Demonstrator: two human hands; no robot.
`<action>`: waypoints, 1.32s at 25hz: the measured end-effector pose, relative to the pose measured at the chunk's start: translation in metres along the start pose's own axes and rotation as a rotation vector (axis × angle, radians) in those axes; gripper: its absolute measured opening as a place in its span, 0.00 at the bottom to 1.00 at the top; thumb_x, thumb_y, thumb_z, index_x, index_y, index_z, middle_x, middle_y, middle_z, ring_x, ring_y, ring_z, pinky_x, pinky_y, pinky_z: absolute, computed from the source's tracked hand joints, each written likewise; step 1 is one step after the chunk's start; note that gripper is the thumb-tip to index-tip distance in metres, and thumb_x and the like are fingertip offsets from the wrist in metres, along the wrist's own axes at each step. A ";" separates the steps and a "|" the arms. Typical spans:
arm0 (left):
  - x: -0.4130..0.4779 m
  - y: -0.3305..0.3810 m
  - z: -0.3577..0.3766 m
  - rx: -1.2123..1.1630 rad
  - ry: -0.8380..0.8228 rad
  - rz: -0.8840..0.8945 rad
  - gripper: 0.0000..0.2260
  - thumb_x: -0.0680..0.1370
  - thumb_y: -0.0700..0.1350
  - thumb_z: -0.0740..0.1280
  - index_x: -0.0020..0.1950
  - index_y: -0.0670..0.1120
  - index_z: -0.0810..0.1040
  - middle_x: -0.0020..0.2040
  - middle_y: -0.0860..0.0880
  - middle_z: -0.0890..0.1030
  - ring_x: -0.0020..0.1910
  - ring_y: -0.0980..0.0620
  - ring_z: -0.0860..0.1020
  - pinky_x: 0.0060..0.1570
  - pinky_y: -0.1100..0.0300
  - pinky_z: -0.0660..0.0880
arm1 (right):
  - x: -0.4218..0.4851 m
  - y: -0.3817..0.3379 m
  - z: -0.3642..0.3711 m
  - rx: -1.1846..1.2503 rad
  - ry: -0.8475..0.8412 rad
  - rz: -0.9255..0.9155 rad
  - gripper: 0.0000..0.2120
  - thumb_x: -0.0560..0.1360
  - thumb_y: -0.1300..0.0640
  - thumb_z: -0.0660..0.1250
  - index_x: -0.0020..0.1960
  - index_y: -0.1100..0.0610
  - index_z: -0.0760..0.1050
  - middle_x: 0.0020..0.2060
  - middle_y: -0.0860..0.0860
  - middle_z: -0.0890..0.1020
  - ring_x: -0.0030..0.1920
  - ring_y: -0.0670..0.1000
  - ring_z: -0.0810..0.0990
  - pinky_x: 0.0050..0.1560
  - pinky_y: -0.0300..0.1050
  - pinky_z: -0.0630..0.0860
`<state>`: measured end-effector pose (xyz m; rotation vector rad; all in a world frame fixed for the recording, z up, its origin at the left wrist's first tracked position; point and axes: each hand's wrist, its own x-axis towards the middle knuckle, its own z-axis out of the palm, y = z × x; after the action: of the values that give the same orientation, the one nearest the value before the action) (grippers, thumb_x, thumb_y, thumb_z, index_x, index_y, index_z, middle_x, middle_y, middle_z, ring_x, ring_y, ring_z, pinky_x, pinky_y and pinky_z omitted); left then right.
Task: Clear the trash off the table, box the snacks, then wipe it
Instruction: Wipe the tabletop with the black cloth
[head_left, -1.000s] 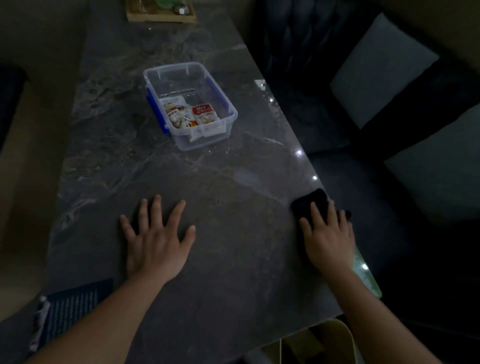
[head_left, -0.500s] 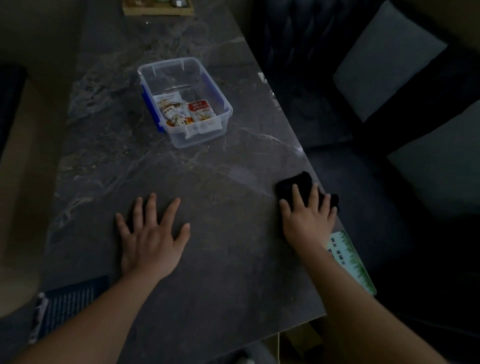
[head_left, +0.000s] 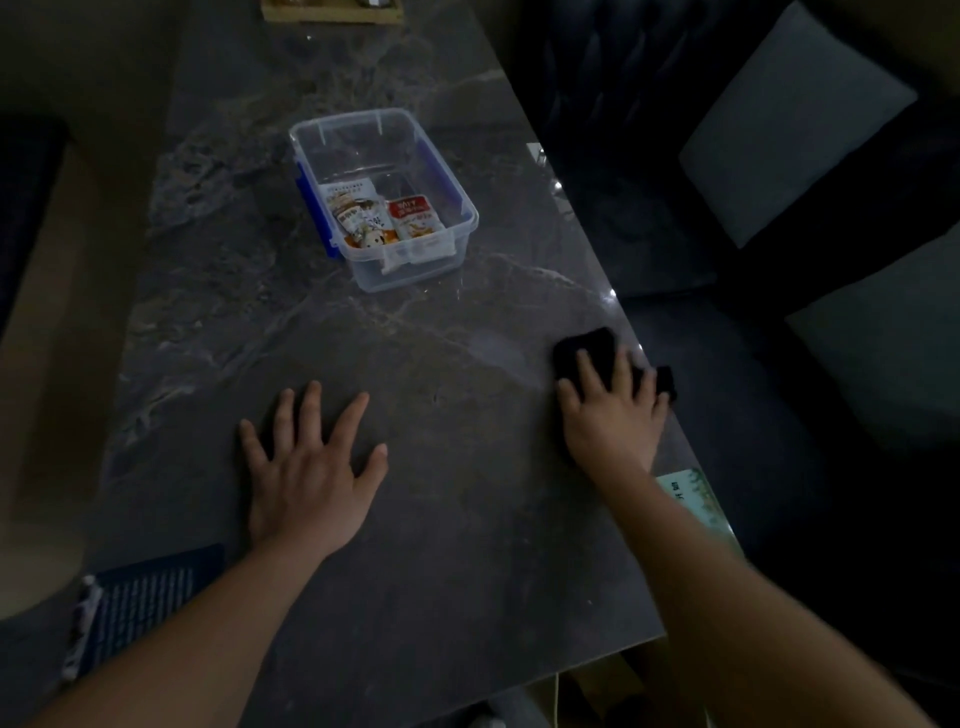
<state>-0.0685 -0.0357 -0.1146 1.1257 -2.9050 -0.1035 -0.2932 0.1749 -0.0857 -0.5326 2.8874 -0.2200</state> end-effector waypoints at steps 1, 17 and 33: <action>-0.001 0.001 -0.001 -0.004 0.005 0.005 0.30 0.76 0.68 0.46 0.77 0.61 0.56 0.79 0.43 0.59 0.78 0.40 0.52 0.72 0.30 0.48 | -0.025 -0.009 0.011 -0.020 0.039 -0.153 0.27 0.81 0.34 0.45 0.79 0.36 0.52 0.82 0.49 0.48 0.80 0.62 0.45 0.78 0.64 0.44; 0.001 0.000 0.001 0.038 0.033 0.003 0.29 0.76 0.68 0.49 0.76 0.61 0.59 0.78 0.43 0.62 0.77 0.40 0.57 0.71 0.30 0.53 | -0.045 0.017 0.019 -0.116 0.031 -0.637 0.25 0.82 0.34 0.47 0.78 0.36 0.57 0.82 0.48 0.53 0.80 0.59 0.51 0.78 0.59 0.48; 0.000 0.001 -0.005 0.022 0.004 -0.004 0.29 0.76 0.67 0.49 0.76 0.61 0.60 0.78 0.43 0.62 0.78 0.40 0.55 0.72 0.31 0.52 | 0.029 -0.052 0.003 0.010 -0.050 -0.218 0.27 0.81 0.34 0.45 0.79 0.36 0.50 0.82 0.48 0.45 0.80 0.60 0.42 0.78 0.62 0.40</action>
<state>-0.0689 -0.0347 -0.1098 1.1337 -2.9081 -0.0691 -0.3014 0.1156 -0.0837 -0.8393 2.7761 -0.2485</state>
